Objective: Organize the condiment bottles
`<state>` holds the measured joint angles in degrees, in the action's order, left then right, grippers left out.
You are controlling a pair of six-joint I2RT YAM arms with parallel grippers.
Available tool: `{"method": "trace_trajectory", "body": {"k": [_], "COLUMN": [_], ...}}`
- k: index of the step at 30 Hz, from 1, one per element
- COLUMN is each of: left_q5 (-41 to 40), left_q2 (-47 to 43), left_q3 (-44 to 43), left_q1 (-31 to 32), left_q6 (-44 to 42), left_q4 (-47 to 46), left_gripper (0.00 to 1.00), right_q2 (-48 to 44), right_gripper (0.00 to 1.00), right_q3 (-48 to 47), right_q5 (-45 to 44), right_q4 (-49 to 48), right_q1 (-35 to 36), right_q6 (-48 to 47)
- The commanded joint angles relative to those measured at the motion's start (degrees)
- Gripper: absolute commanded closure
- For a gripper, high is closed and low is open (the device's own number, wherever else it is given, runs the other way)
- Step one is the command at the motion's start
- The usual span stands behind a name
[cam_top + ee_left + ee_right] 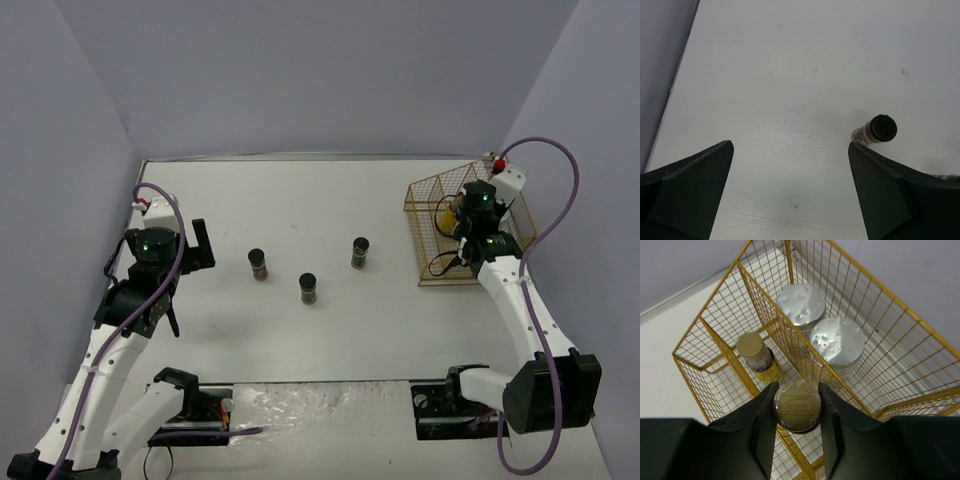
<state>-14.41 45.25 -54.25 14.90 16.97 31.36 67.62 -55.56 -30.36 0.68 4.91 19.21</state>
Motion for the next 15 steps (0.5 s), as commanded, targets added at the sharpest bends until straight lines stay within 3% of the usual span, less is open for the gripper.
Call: {"method": "trace_trajectory", "body": {"k": [1,15], "left_q5": [0.3,0.7], "left_q2": [-0.3,-0.4], "left_q3": [-0.8,-0.7], "left_q1": [0.1,0.2], "left_q6": [-0.2,-0.1], "left_q4": [-3.4,-3.5], "left_gripper": [0.03,0.03], "right_q2": [1.8,8.9], "right_gripper": [1.0,1.0], "right_q3": [1.5,5.5], "right_q5": [-0.5,-1.6], "right_q4": [-9.9,-15.8], "right_q1": [-0.4,-1.3], "right_q6": [2.8,5.2]}}
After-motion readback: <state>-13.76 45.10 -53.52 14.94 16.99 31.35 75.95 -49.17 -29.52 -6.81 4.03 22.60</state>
